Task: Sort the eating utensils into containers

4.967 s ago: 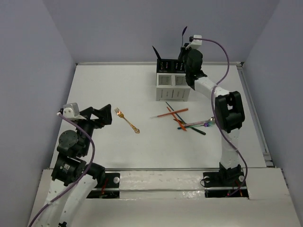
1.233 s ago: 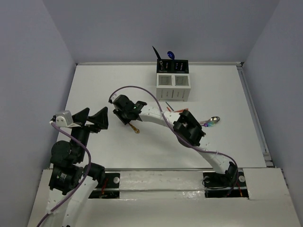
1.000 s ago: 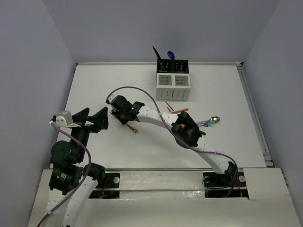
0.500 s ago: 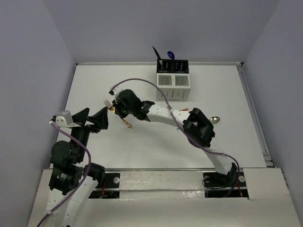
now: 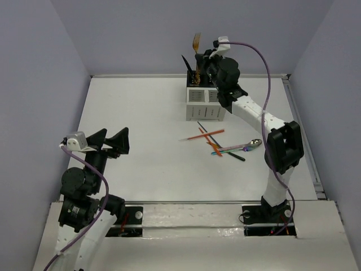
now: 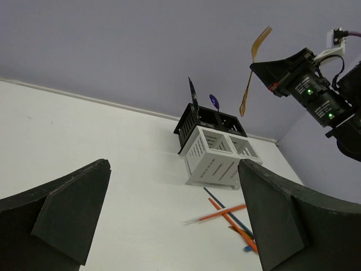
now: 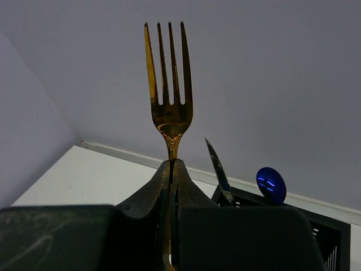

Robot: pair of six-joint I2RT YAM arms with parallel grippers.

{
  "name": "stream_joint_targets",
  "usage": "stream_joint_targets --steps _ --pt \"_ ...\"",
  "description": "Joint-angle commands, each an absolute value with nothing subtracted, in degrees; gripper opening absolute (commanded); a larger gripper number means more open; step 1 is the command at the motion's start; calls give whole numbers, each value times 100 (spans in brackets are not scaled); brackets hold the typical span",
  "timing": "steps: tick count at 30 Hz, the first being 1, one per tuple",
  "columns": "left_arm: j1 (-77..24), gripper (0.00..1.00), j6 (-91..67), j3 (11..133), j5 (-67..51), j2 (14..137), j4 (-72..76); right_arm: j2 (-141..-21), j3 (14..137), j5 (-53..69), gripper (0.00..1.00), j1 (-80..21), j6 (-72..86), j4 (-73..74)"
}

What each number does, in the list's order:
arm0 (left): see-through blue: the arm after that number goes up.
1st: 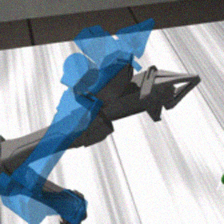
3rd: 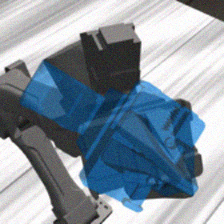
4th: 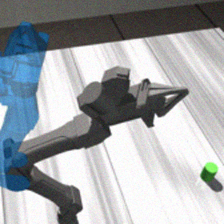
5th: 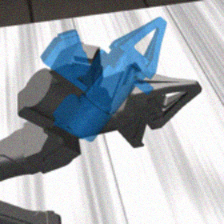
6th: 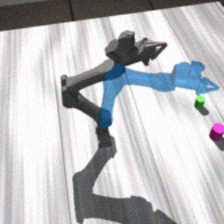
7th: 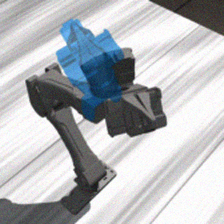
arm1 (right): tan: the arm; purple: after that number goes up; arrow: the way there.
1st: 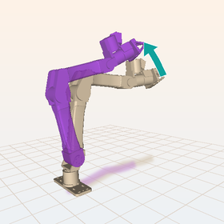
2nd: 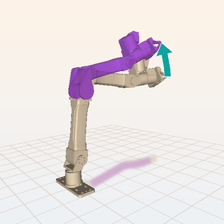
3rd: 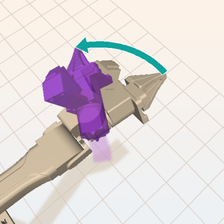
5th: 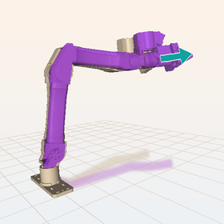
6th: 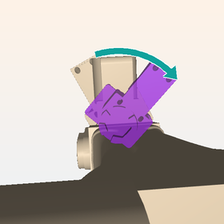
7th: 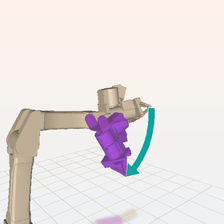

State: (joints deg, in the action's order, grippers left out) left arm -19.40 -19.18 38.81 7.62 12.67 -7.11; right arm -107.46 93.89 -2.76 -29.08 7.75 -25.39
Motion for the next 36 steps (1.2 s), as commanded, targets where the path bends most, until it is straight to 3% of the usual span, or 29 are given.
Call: stream_joint_targets --steps 1,14,29,33,34,36 --pt "-1951 99 -1890 3841 765 1397 -466 -11100 9351 -44 0 -2777 888 -3129" --pt "-1951 99 -1872 3850 747 1521 -448 -11434 8772 527 0 -2593 71 -3551" --pt "-1951 99 -1863 3850 738 1547 -422 -11646 8404 896 0 -2487 158 -3665" --pt "-1951 99 -1872 3850 721 1538 -431 -11488 8271 976 14 -2487 167 -3639" --pt "-1951 99 -1872 3841 712 1538 -422 -11392 8253 1028 28 -2487 167 -3560" --pt "-1951 99 -1872 3841 721 1521 -431 -11233 8253 1159 42 -2487 141 -3341"
